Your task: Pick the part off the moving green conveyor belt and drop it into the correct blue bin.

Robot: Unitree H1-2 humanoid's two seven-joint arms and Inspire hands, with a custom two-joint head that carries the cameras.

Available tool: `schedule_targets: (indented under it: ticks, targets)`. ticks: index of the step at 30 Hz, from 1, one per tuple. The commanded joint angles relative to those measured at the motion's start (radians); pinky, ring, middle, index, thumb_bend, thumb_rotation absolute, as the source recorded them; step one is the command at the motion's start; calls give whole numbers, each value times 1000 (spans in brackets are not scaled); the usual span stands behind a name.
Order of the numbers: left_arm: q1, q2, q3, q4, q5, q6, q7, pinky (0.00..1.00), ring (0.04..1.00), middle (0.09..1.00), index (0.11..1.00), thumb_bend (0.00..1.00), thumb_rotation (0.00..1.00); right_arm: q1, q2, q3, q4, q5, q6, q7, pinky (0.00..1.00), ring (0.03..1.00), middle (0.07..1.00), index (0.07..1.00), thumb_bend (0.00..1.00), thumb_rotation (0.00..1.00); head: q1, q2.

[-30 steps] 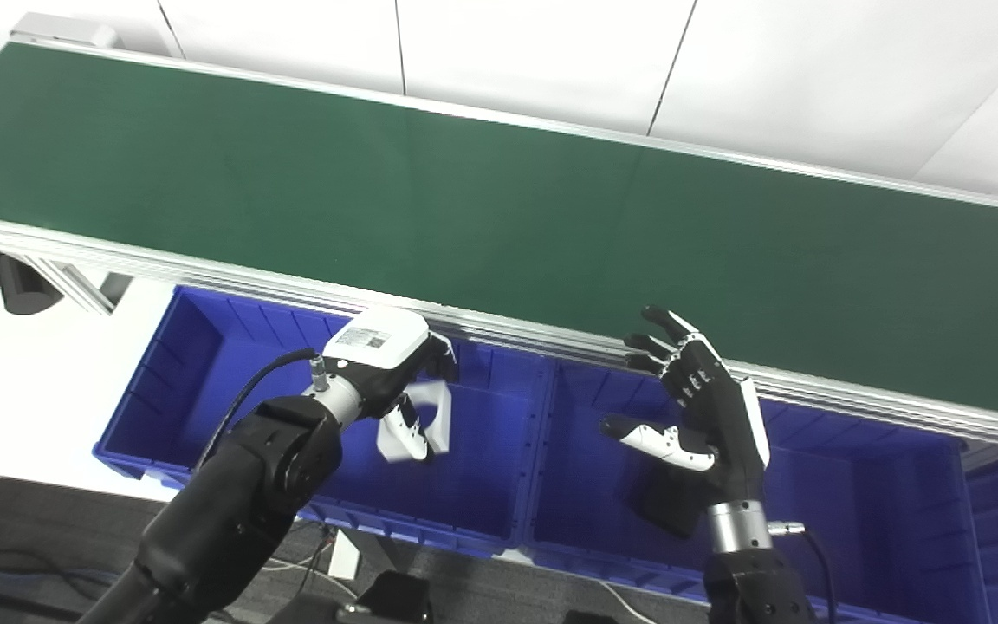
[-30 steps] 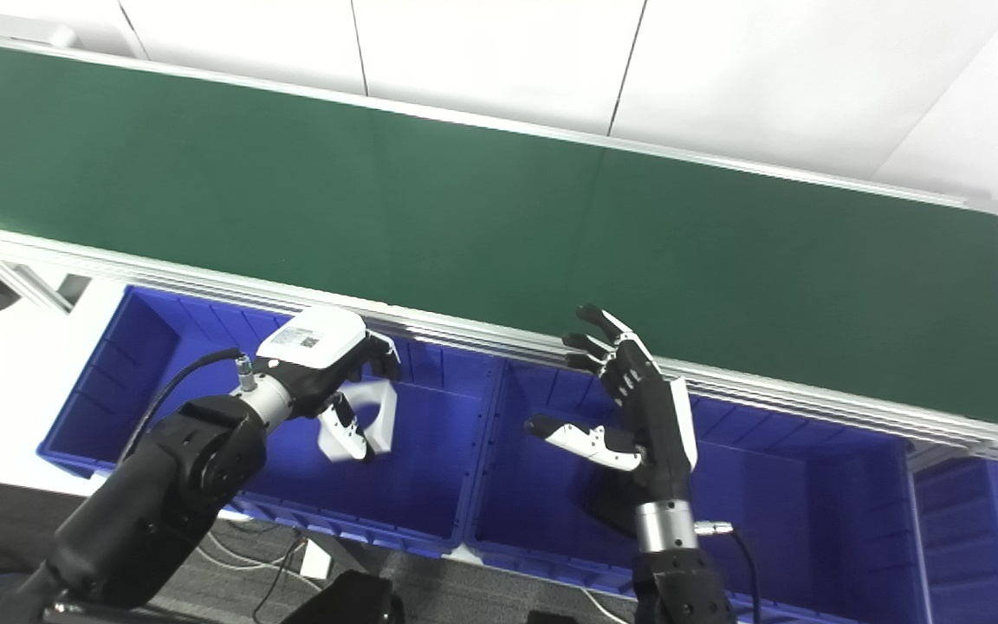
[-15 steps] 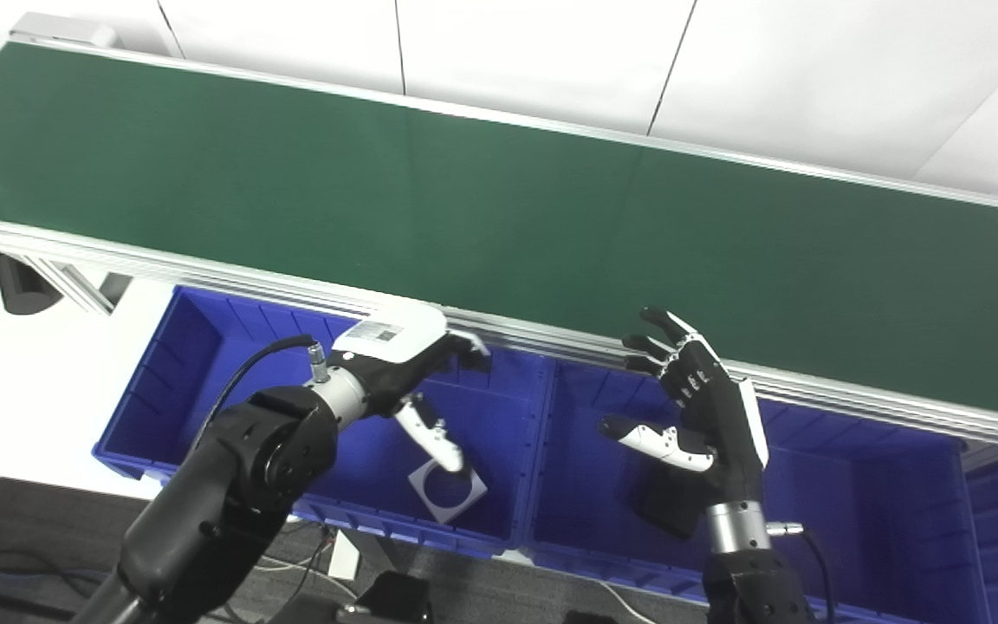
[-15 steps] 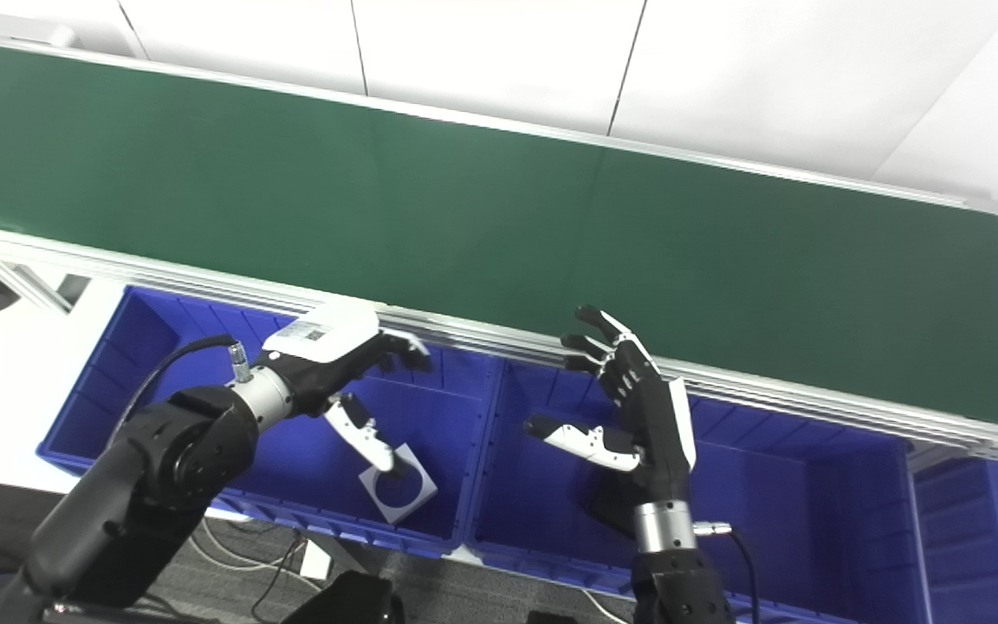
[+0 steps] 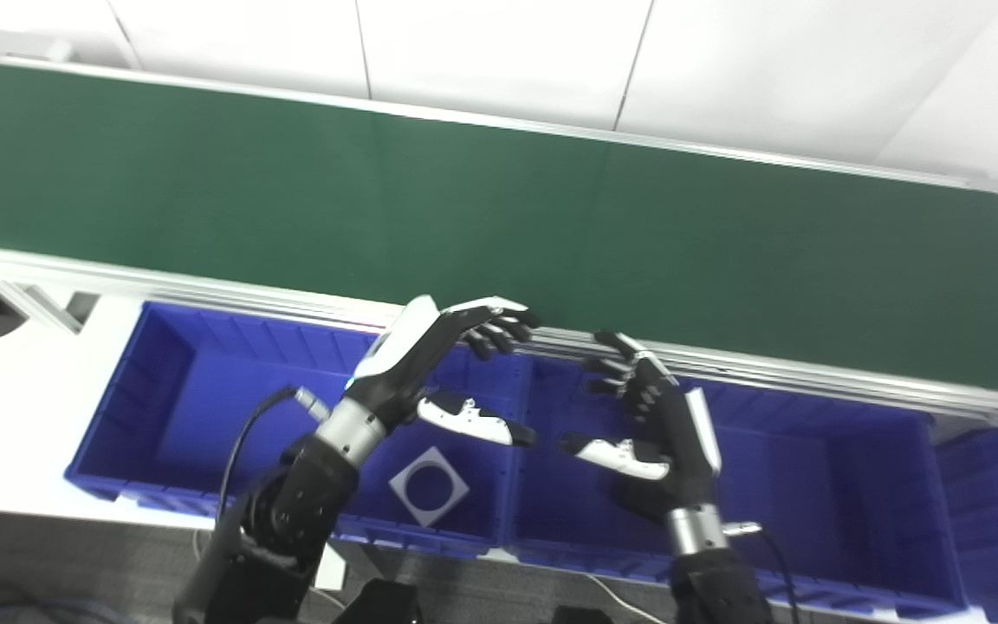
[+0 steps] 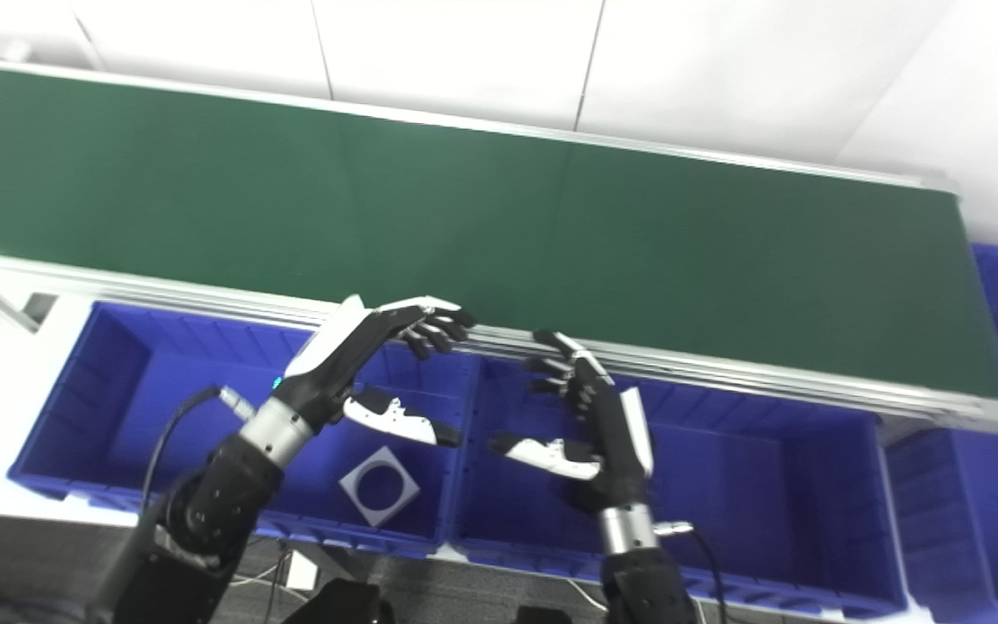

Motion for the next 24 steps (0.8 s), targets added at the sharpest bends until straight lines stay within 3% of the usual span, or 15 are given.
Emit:
schedule_targets:
  ticks: [1, 5, 11, 24]
  targets:
    - [-33, -5, 17, 66, -49, -108, 58, 605, 714, 763, 755, 954, 356, -27, 16, 10, -4, -14, -62, -15, 668, 745, 867, 797, 913, 244, 0, -2]
    - [-58, 1, 10, 164, -59, -126, 97, 650, 768, 807, 797, 933, 329, -31, 10, 21, 13, -35, -63, -39, 680, 751, 875, 798, 895, 230, 24, -26]
    - [-81, 7, -41, 247, -34, -126, 171, 695, 780, 805, 807, 950, 332, -28, -6, 26, 17, -20, -63, -45, 685, 754, 884, 801, 892, 235, 90, -53]
    - [-98, 22, -116, 309, 0, -126, 267, 710, 786, 816, 803, 987, 411, -16, -33, 18, 21, 20, -63, -32, 687, 767, 888, 798, 891, 251, 162, -91]
